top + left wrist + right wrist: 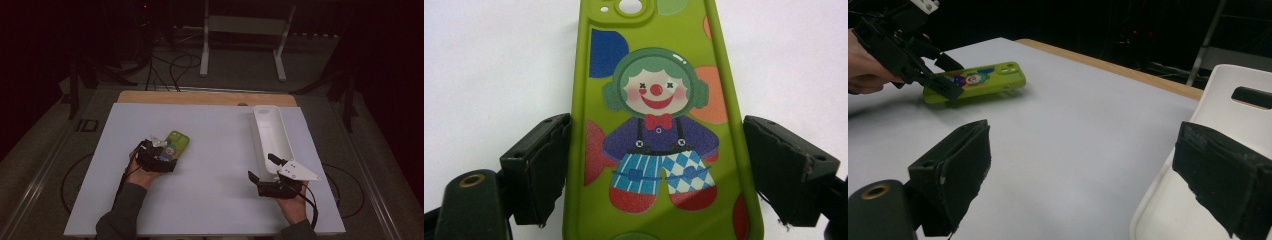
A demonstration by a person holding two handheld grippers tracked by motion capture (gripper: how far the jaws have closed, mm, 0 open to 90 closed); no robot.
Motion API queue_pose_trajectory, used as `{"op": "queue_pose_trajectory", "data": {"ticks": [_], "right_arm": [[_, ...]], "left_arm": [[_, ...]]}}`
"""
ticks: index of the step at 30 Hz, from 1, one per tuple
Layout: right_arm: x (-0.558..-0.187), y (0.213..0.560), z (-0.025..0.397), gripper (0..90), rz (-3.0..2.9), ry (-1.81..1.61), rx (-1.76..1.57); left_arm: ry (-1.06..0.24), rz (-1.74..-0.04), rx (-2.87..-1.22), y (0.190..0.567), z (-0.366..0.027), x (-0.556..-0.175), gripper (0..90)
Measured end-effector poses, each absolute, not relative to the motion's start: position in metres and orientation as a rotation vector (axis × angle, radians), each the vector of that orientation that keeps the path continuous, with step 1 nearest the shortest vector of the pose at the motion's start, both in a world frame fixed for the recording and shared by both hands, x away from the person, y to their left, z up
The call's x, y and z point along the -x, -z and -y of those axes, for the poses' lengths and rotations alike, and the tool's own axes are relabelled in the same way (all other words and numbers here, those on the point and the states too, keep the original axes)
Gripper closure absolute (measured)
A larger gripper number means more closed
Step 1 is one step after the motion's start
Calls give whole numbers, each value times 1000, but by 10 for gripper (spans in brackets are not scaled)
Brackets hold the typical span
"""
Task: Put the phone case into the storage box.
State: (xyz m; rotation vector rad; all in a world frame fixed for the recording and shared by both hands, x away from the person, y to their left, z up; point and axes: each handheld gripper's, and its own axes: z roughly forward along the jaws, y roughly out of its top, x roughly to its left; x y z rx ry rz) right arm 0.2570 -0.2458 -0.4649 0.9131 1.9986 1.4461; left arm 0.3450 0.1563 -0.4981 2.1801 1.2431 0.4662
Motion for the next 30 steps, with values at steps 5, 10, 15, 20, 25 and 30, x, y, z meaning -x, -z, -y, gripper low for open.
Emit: {"op": "queue_pose_trajectory", "data": {"ticks": [5, 10, 15, 20, 25, 30], "right_arm": [[-257, 464, 246, 85, -1998, -1451, -912], [-257, 464, 245, 85, -1998, -1449, -916], [-257, 464, 245, 84, -1998, -1455, -917], [-257, 462, 244, 84, -2006, -1460, -916], [-257, 460, 244, 84, -2006, -1462, -911], [-258, 457, 242, 84, -2012, -1466, -909]], "left_arm": [[-477, -1239, -2165, 494, -157, -344, 162], [-494, -1231, -2157, 490, -156, -342, 163], [-504, -1224, -2143, 486, -155, -341, 163], [-521, -1215, -2128, 482, -154, -339, 163], [-537, -1206, -2118, 479, -154, -338, 163], [-547, -1199, -2107, 474, -154, -336, 163]]}}
